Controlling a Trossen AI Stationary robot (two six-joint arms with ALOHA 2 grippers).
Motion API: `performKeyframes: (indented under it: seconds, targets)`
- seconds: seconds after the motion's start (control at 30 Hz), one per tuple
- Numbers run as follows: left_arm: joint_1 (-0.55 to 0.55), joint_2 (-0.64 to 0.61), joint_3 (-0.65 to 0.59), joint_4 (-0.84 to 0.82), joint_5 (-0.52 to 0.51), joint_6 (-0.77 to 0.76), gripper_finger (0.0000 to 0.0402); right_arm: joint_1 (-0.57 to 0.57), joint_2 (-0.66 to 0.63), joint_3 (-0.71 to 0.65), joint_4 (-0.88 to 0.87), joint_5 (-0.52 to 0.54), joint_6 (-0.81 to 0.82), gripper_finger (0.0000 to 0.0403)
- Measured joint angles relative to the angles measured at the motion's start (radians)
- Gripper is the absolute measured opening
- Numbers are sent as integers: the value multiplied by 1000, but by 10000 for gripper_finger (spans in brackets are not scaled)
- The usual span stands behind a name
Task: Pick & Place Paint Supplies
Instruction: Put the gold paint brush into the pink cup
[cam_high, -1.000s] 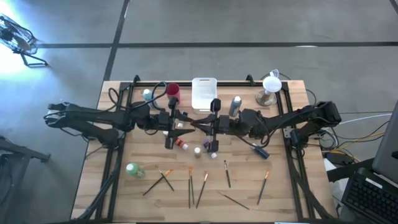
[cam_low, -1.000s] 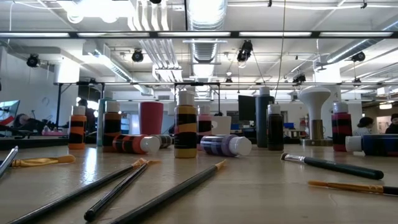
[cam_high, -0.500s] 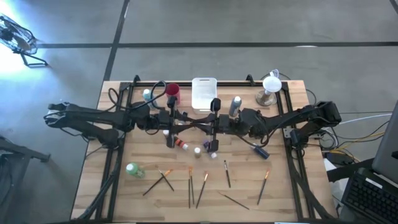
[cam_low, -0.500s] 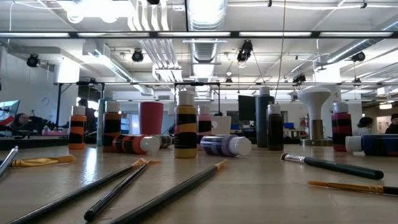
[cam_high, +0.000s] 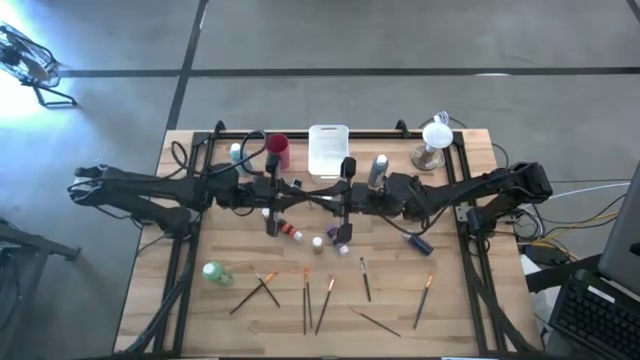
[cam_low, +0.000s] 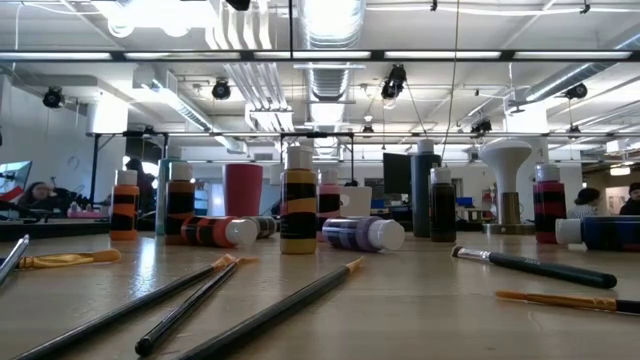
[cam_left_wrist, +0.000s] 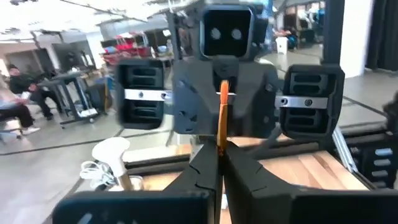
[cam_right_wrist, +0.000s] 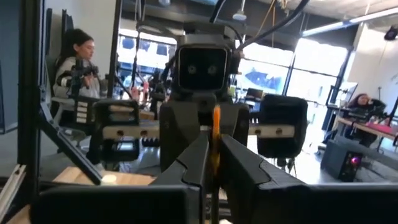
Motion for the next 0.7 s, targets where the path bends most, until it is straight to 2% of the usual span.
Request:
performKeyframes:
  seconds: [0.17, 0.37, 0.47, 0.7]
  targets:
    - [1, -40, 0, -44, -85, 7, 10, 4, -43, 0, -144, 71, 5, 77]
    - [1, -90, -8, -146, -357, 55, 10, 2, -105, -3, -437, 118, 57, 122]
    - [6, -92, -18, -159, -455, 95, 10, 2, -112, -47, -489, 134, 91, 135]
    - [112, -93, -72, -75, -473, 143, 10, 2, -174, -221, -412, 277, 156, 128]
